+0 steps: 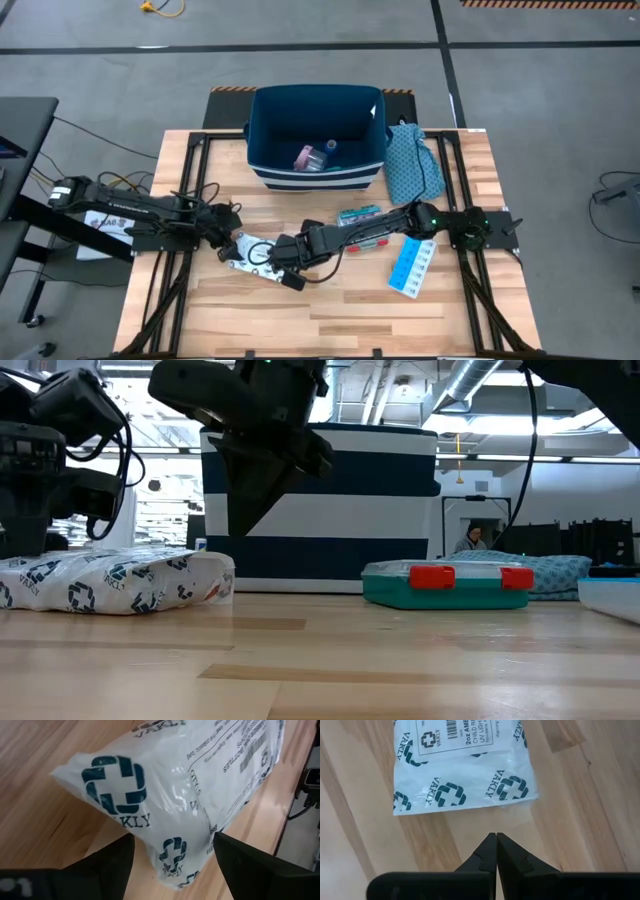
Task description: Pick & place medical supplies in basket/bin
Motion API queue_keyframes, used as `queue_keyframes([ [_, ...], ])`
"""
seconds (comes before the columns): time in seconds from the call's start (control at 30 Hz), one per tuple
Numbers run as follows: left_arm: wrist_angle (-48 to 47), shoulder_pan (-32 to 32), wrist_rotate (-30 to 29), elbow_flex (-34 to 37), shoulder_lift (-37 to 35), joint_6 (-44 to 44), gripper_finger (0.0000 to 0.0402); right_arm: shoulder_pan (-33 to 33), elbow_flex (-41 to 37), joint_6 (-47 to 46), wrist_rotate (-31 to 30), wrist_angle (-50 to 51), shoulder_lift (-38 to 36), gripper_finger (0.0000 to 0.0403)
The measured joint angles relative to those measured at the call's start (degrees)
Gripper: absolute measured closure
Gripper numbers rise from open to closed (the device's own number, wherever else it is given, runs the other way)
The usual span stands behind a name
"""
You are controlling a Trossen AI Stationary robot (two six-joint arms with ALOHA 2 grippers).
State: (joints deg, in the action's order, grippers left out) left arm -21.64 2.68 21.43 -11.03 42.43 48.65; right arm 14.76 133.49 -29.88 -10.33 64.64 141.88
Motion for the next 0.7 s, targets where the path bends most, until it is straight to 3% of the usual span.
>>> queue_keyframes([
  [0.2, 0.9, 0.0, 0.3, 0.0, 1.8, -0.9, 0.0188, 0.1, 0.0, 0.0, 0.0, 0.0, 0.0, 0.0403],
  [0.6, 2.8, 0.0, 0.8, -0.1, 2.5, -4.1, 0.0386, 0.2, 0.0, -0.1, 0.0, -0.5, 0.0, 0.0403],
  [0.7, 3.7, 0.0, 0.6, -0.1, 2.5, -4.3, 0.0395, 0.2, 0.0, -0.1, 0.0, -0.6, 0.0, 0.0403],
])
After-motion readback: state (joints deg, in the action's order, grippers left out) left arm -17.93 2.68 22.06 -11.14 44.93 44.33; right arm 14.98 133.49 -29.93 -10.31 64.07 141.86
